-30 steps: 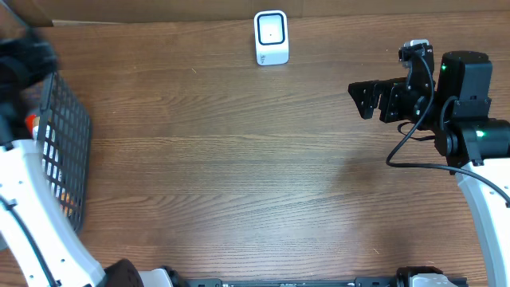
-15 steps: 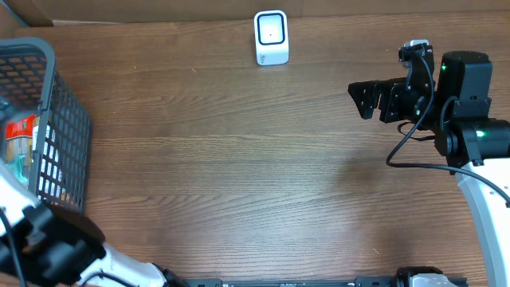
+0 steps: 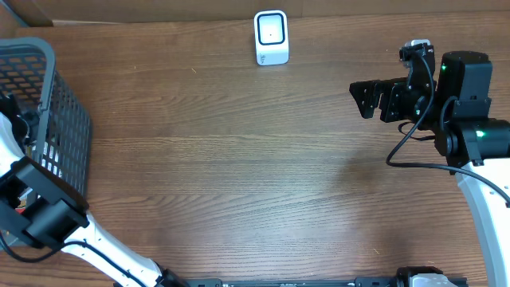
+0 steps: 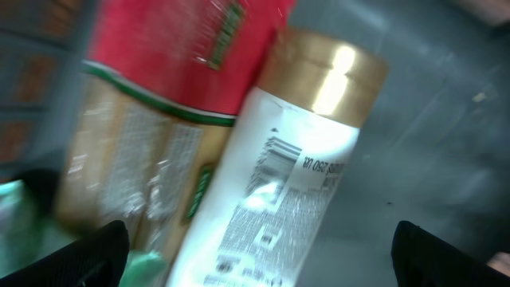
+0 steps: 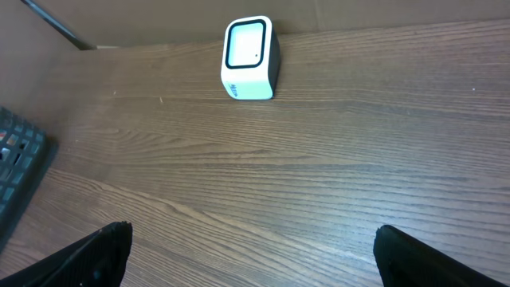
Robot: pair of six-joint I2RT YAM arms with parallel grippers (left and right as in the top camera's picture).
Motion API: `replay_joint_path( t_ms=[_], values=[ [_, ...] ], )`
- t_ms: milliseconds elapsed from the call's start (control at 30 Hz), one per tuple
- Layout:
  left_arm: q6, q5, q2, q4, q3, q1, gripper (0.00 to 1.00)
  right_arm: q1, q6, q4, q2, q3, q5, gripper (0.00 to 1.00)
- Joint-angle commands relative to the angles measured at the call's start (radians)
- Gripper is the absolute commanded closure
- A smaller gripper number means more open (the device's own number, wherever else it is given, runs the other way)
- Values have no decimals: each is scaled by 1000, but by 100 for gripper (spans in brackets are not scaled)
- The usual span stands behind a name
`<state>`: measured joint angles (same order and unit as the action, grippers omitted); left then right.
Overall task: Scan the item barcode
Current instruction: 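Reach the left gripper into the grey basket toward a white tube, then lift the gold-capped white tube out and place it on the table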
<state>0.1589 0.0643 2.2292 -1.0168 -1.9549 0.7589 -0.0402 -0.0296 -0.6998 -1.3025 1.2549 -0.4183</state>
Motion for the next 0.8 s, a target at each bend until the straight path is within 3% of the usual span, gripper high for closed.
replay_joint_path(
  t_ms=[0, 100, 233, 367, 400, 467, 767],
  values=[
    [56, -47, 56, 2, -11, -16, 6, -5, 3, 2, 10, 27, 6, 0],
    [71, -62, 95, 2, -10, -24, 13, -5, 3, 2, 10, 27, 6, 0],
    [73, -58, 133, 1, -10, -34, 30, -5, 3, 2, 10, 27, 6, 1],
    [61, -56, 138, 1, -11, -35, 82, -5, 3, 2, 10, 27, 6, 1],
    [61, -54, 135, 1, -12, -35, 90, -5, 3, 2, 10, 27, 6, 1],
    [60, -54, 126, -1, -18, -35, 96, -5, 3, 2, 10, 27, 6, 1],
    [-56, -54, 53, -144, -271, -35, 96, -5, 3, 3, 10, 27, 6, 1]
  ],
)
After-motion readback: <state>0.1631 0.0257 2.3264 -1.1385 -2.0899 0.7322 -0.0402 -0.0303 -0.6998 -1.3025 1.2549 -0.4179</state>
